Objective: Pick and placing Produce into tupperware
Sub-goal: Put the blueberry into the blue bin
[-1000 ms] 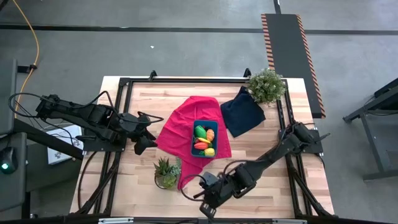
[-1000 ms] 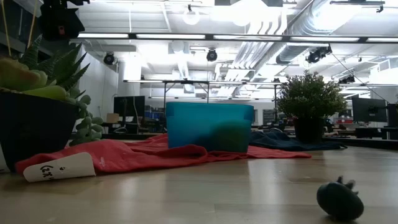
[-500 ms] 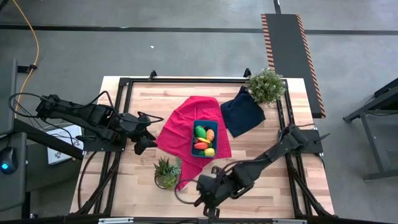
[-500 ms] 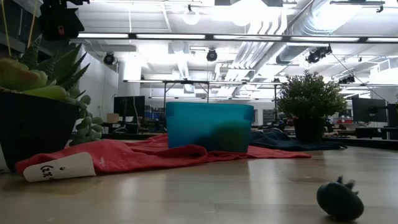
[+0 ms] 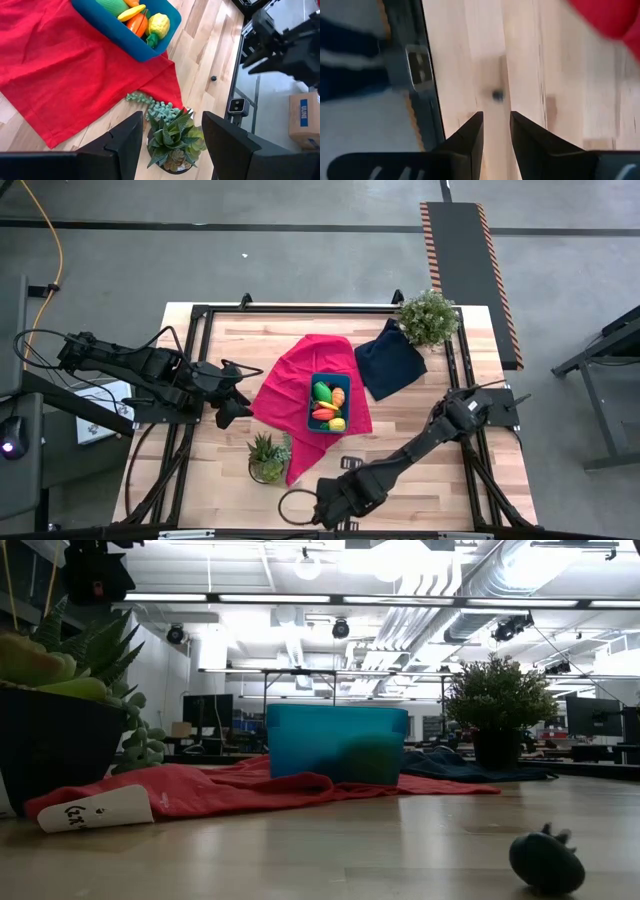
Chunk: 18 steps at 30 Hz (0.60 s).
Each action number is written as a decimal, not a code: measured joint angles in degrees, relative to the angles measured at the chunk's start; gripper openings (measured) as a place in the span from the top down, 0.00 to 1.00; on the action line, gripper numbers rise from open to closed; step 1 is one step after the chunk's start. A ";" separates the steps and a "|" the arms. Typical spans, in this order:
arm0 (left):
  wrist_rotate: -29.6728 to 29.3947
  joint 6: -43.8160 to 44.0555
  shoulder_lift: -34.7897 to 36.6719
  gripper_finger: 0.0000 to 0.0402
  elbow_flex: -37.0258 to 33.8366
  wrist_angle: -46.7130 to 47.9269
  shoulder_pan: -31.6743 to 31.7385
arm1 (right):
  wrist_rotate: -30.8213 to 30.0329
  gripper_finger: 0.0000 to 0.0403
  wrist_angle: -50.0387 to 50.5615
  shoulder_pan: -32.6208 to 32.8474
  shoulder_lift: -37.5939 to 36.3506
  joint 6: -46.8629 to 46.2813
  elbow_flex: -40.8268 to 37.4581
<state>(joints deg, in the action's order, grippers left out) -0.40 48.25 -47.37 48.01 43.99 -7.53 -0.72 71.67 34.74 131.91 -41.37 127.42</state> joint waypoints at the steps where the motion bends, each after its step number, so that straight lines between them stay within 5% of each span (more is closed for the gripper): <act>1: -0.02 0.00 0.00 0.52 0.00 0.06 -0.02 | -1.98 0.78 -1.44 0.35 0.03 -0.39 -0.02; 6: -0.02 0.02 0.00 0.52 0.00 0.22 -0.02 | -8.92 0.78 -5.56 1.89 0.20 -1.33 0.00; 18: -0.02 0.01 -0.02 0.52 0.00 1.07 -0.02 | -7.61 0.78 -11.75 4.24 0.85 -8.13 -9.92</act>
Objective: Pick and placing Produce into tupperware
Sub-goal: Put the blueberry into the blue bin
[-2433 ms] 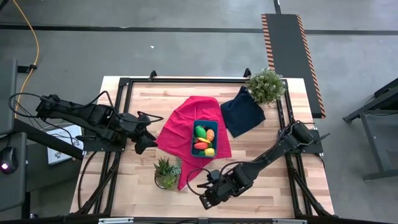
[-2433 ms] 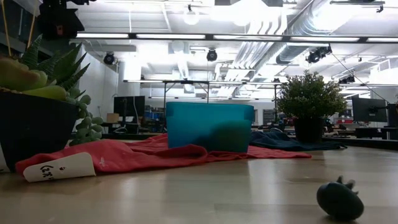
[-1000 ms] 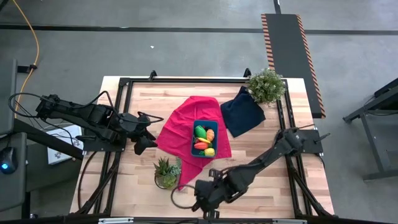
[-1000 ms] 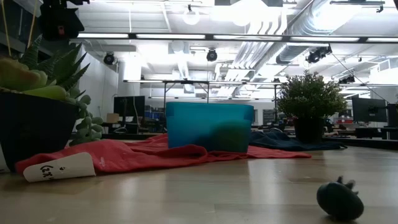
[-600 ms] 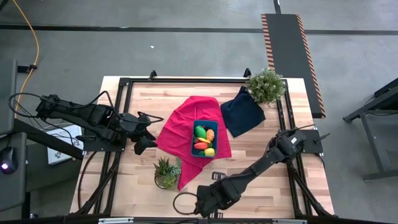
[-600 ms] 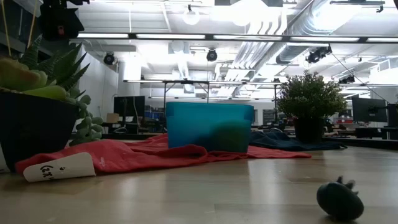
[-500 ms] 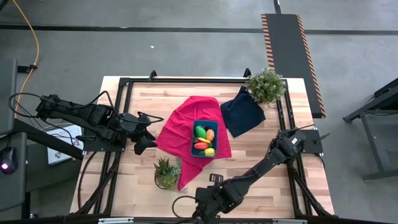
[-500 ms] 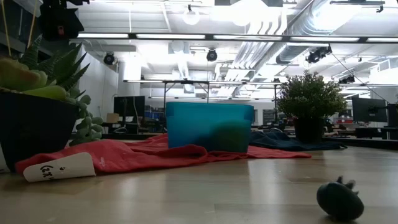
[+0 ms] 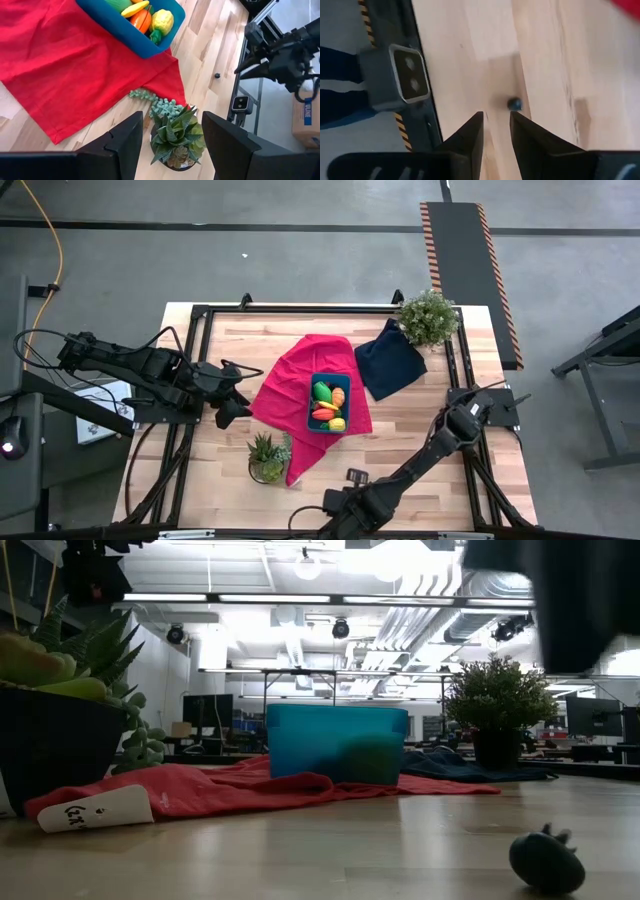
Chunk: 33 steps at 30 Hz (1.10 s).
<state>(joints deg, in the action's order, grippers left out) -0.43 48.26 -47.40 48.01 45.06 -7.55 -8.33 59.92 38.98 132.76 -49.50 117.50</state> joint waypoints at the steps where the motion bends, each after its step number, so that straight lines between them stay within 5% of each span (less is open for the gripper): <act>1: 0.00 0.00 0.00 0.52 0.00 0.20 0.00 | 0.00 0.78 -0.44 0.18 -0.03 -1.04 -1.11; 33: -0.02 -0.02 0.02 0.52 0.00 0.30 0.00 | -3.64 0.78 -8.85 -0.15 -0.01 -7.22 -10.89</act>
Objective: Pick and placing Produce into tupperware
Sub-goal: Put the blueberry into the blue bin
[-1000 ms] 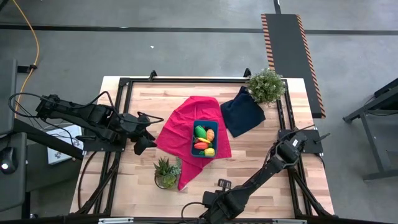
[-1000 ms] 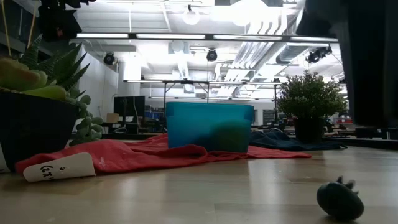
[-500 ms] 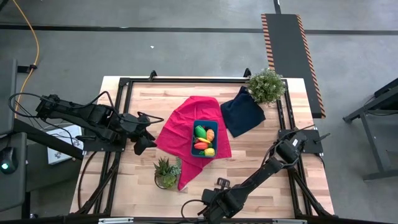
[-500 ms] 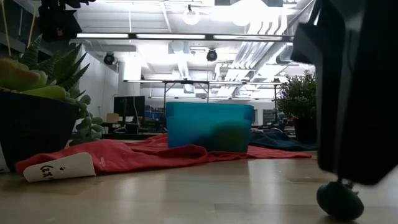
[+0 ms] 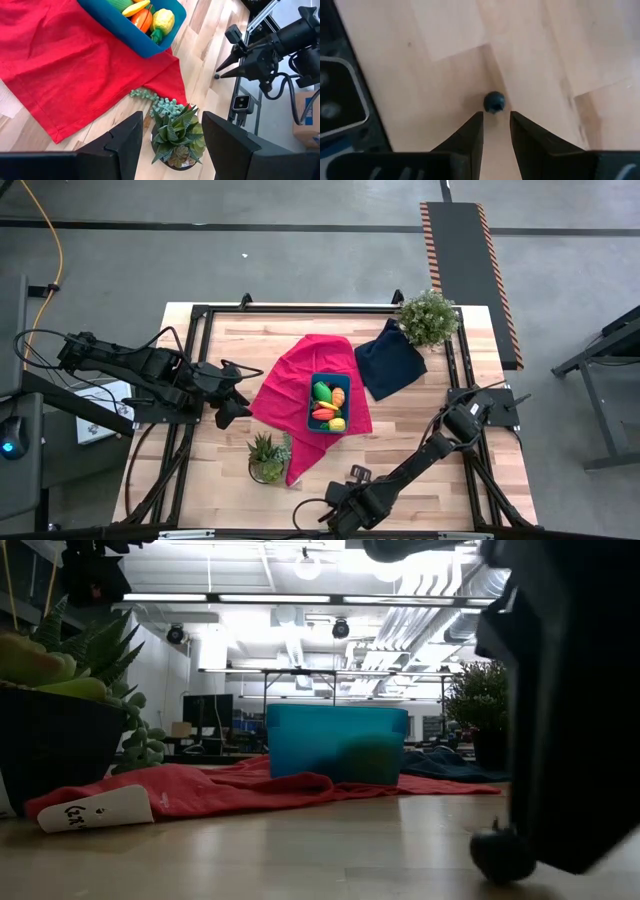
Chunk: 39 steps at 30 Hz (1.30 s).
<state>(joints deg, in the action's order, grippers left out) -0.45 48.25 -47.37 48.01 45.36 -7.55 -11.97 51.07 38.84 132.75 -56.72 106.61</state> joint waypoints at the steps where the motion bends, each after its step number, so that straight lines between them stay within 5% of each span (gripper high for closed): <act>1: 0.00 0.00 0.00 0.52 0.00 0.01 0.00 | -0.34 0.78 0.02 -0.17 0.00 -0.01 0.00; 19: 0.00 0.00 0.00 0.52 0.00 0.02 0.00 | -1.46 0.78 -1.55 -2.48 0.00 0.87 0.00; 30: 0.00 0.00 0.00 0.52 0.00 0.04 0.00 | -1.76 0.65 -1.06 -2.45 0.00 -1.27 0.00; 39: 0.00 0.00 0.00 0.52 0.01 0.33 0.00 | -1.63 0.64 -1.22 -2.43 0.28 -0.88 0.02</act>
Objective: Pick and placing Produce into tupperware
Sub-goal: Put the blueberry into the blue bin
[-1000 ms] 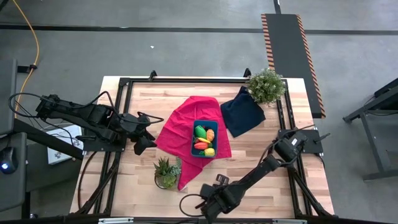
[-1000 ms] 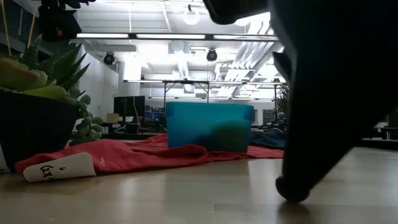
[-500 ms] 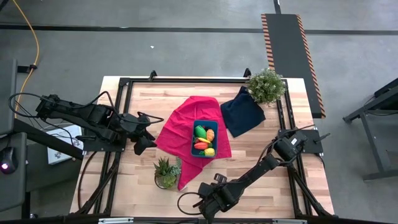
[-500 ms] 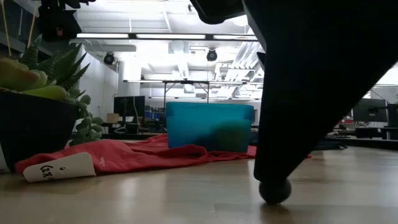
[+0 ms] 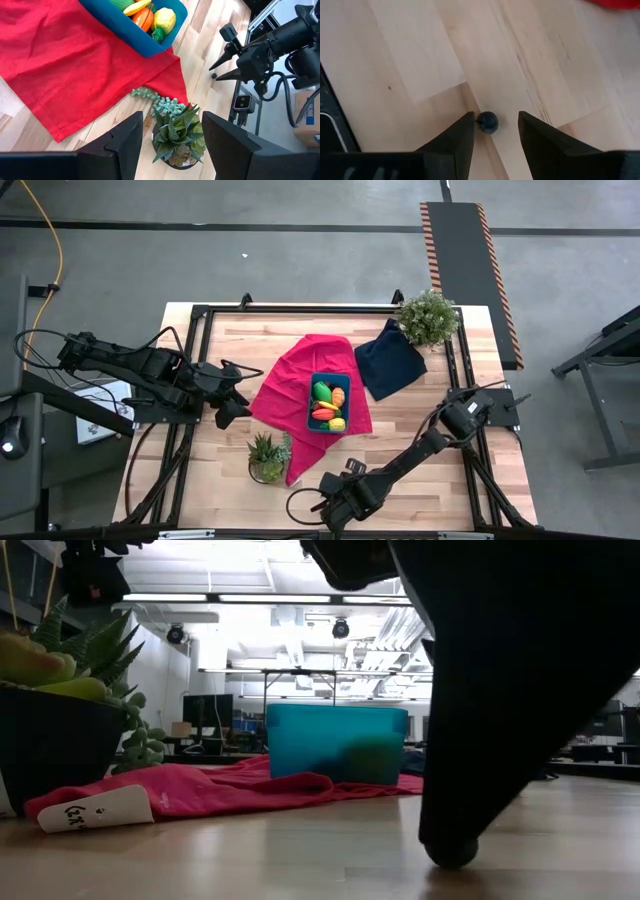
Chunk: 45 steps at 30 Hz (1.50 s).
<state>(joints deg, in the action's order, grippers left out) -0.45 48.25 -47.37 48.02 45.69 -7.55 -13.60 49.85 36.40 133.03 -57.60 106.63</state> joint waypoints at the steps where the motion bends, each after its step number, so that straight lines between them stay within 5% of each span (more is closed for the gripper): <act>1: 0.00 0.00 0.00 0.52 -0.01 0.00 0.00 | 0.11 0.64 0.02 0.00 0.18 -0.01 0.00; 11: 0.00 0.00 -0.02 0.52 -0.01 1.36 0.00 | 0.53 0.65 0.02 0.00 0.75 -0.46 0.00; 25: 0.00 0.00 -0.02 0.52 -0.01 1.38 0.02 | 0.54 0.86 0.43 0.00 0.75 -0.49 0.00; 35: 0.02 0.00 -0.02 0.52 -0.01 1.38 0.00 | 0.68 0.89 0.54 0.00 0.75 -0.68 0.19; 45: 0.00 0.00 0.00 0.52 0.00 1.47 0.00 | -2.39 0.90 9.53 -0.03 0.75 2.44 10.08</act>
<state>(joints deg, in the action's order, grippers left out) -0.45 48.25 -47.38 48.02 47.16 -7.55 -15.99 59.37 36.37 133.78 -55.16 116.71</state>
